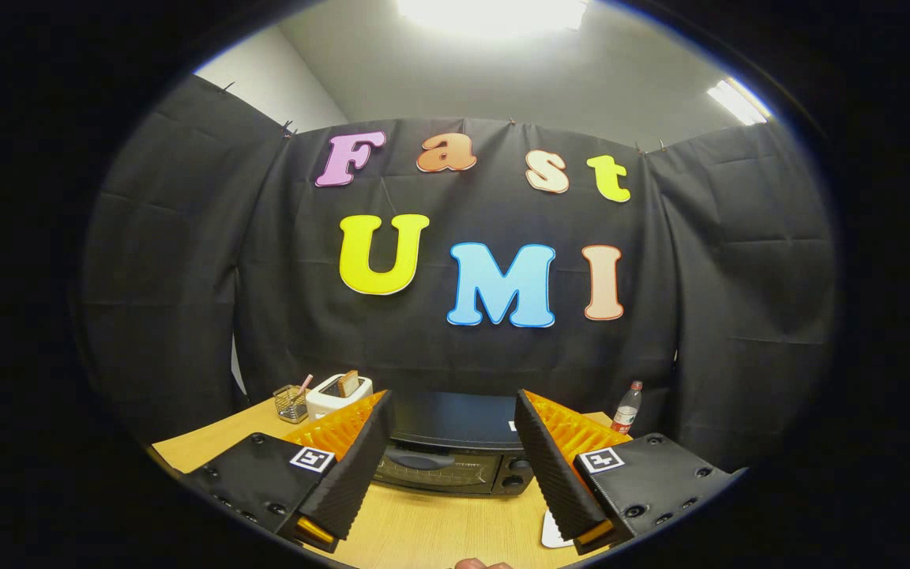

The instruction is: Open the toaster oven, put the food inside, and close the toaster oven door.

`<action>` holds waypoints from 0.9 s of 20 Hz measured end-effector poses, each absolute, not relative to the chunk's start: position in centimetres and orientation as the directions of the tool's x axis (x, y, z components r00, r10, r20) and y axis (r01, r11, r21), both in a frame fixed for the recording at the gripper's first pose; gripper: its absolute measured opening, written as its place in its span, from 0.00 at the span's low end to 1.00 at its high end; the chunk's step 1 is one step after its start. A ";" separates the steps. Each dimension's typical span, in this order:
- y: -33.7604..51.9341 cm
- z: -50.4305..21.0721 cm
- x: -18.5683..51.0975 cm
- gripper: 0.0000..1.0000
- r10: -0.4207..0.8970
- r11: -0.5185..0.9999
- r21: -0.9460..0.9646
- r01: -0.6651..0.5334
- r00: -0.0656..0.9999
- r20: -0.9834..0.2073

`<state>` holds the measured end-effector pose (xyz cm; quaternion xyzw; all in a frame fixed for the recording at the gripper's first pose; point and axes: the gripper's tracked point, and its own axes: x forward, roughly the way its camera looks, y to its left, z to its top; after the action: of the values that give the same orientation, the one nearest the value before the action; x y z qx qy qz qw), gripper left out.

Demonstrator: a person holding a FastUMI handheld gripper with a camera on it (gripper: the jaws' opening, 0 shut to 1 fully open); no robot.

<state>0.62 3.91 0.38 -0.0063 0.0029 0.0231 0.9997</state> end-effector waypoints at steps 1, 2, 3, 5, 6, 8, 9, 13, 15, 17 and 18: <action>4.1 0.3 0.7 0.97 0.048 0.999 -0.010 -0.048 0.999 -0.012; 4.3 0.2 1.0 0.97 0.052 0.999 -0.008 -0.052 0.998 -0.019; 4.4 0.1 1.2 0.97 0.052 0.999 -0.008 -0.053 0.998 -0.026; 4.5 0.1 1.9 0.97 0.051 0.999 -0.012 -0.052 0.998 -0.045; 4.6 0.2 2.4 0.97 0.049 0.999 -0.012 -0.050 0.998 -0.048; 4.8 0.2 3.3 0.97 0.043 0.999 -0.007 -0.043 0.998 -0.051; 5.0 0.0 3.9 0.97 0.045 0.999 -0.001 -0.045 0.997 -0.059; 6.0 -0.8 6.5 0.97 0.052 0.998 0.023 -0.050 0.995 -0.085; 6.4 -1.6 7.6 0.97 0.051 0.998 0.032 -0.048 0.994 -0.099; 6.8 -3.1 9.0 0.97 0.059 0.998 0.039 -0.054 0.989 -0.134; 6.9 -3.7 9.7 0.97 0.059 0.998 0.039 -0.054 0.988 -0.146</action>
<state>9.72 6.91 -3.75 0.0176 0.0738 0.0283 0.9967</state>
